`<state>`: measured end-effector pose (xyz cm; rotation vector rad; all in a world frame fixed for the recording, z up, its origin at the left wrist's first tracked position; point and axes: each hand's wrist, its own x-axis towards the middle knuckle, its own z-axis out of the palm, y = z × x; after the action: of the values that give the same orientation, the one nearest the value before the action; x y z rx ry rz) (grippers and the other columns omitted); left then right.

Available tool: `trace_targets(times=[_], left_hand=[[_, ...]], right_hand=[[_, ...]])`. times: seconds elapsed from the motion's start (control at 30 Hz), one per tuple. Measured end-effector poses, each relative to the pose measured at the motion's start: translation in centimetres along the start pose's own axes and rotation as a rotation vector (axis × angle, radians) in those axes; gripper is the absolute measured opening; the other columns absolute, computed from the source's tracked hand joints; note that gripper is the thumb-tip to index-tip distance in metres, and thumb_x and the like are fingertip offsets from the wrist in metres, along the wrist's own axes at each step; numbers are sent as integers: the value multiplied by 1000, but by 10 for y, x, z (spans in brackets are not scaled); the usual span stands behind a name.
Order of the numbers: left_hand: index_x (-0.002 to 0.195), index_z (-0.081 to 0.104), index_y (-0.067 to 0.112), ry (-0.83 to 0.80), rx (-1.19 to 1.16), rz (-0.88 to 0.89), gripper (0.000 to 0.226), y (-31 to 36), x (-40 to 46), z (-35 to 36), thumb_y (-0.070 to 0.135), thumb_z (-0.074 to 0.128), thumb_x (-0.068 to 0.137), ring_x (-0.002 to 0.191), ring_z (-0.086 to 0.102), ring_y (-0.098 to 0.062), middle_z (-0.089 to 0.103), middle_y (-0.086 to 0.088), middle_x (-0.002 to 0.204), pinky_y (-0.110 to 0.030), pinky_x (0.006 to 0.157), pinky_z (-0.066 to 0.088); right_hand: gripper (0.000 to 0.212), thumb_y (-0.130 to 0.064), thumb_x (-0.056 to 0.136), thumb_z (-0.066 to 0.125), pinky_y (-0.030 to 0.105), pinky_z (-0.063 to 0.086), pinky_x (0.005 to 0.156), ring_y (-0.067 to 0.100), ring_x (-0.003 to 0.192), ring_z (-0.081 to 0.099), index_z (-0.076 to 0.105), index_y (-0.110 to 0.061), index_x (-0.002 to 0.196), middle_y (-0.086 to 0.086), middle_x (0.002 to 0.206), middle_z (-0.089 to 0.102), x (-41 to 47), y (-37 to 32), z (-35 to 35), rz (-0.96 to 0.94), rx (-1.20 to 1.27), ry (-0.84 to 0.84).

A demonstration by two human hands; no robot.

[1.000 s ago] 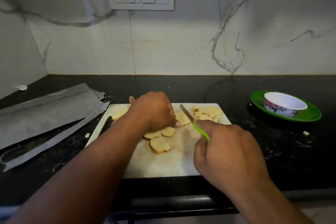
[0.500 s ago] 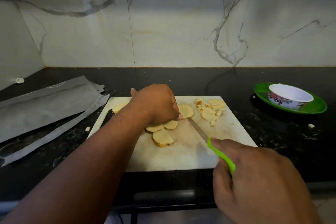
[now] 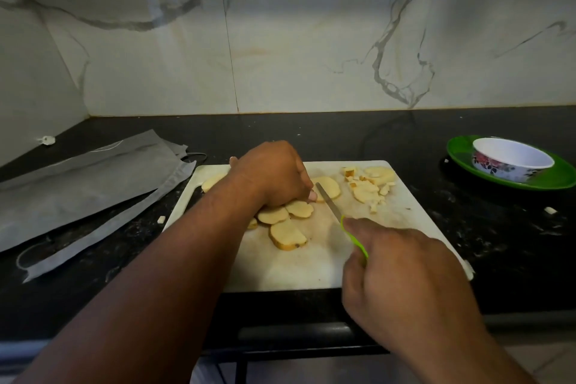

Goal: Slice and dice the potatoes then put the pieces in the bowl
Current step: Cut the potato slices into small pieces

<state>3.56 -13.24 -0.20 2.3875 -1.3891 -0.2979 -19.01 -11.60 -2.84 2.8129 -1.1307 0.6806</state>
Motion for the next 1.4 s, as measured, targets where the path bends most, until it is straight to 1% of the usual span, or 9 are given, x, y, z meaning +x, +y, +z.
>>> trace_targets(times=[0.13, 0.27, 0.4, 0.53, 0.67, 0.73, 0.83, 1.13, 1.4], left_hand=[[80, 81, 36, 33, 40, 20, 20, 2, -4, -3, 54, 88, 74, 107, 65, -16, 74, 17, 93, -65, 108, 44], [74, 79, 36, 69, 96, 23, 24, 3, -8, -6, 58, 87, 74, 102, 64, -13, 73, 18, 87, -63, 107, 44], [75, 80, 39, 40, 103, 50, 13, 2, -8, -5, 51, 83, 81, 98, 65, -11, 74, 21, 87, -64, 105, 47], [80, 81, 39, 39, 118, 22, 13, 1, -4, -2, 52, 83, 80, 101, 66, -13, 74, 19, 91, -65, 106, 45], [85, 81, 38, 43, 118, -4, 19, 2, -3, -3, 54, 84, 78, 107, 64, -16, 74, 17, 96, -66, 109, 42], [81, 81, 39, 35, 102, -3, 18, 2, -4, -4, 55, 86, 76, 107, 65, -16, 74, 18, 94, -64, 109, 43], [69, 78, 42, 43, 48, -7, 19, -1, -4, -5, 57, 91, 68, 98, 67, -15, 74, 18, 83, -62, 105, 47], [69, 79, 35, 35, 8, -26, 20, 1, -7, -6, 50, 92, 71, 92, 68, -15, 74, 15, 77, -62, 105, 48], [67, 79, 41, 5, -67, -46, 16, -1, -4, -6, 48, 94, 69, 93, 68, -15, 75, 17, 75, -61, 105, 48]], right_hand=[[48, -42, 80, 49, 27, 46, 59, 11, 73, 65, 59, -47, 126, -15, 78, 68, -18, 1, -19, 36, 18, -31], [39, -35, 71, 60, 24, 42, 44, 12, 50, 57, 74, -35, 107, -13, 62, 64, -9, 2, -24, 77, 27, 26], [42, -38, 88, 51, 27, 50, 64, 13, 72, 59, 60, -36, 129, -10, 90, 69, 23, -10, -11, 12, 115, 62], [43, -37, 90, 48, 26, 40, 65, 13, 72, 49, 54, -35, 133, -9, 97, 66, 27, -11, -5, -25, 127, 7], [41, -37, 80, 52, 26, 41, 54, 12, 66, 62, 61, -40, 121, -10, 78, 67, -4, -1, -5, -13, 37, -23], [41, -38, 62, 62, 24, 38, 40, 12, 46, 58, 71, -42, 101, -14, 56, 60, -22, 4, -8, 47, 71, -52], [40, -40, 54, 64, 22, 42, 38, 10, 41, 55, 74, -45, 92, -20, 51, 56, -32, 10, -19, 73, 77, -15], [41, -39, 89, 49, 29, 54, 73, 13, 85, 63, 57, -33, 129, -10, 100, 68, 33, -15, -13, -7, 133, 23], [46, -42, 78, 49, 26, 47, 56, 13, 68, 65, 61, -44, 121, -14, 76, 68, -15, -1, -9, -5, 64, -33]])
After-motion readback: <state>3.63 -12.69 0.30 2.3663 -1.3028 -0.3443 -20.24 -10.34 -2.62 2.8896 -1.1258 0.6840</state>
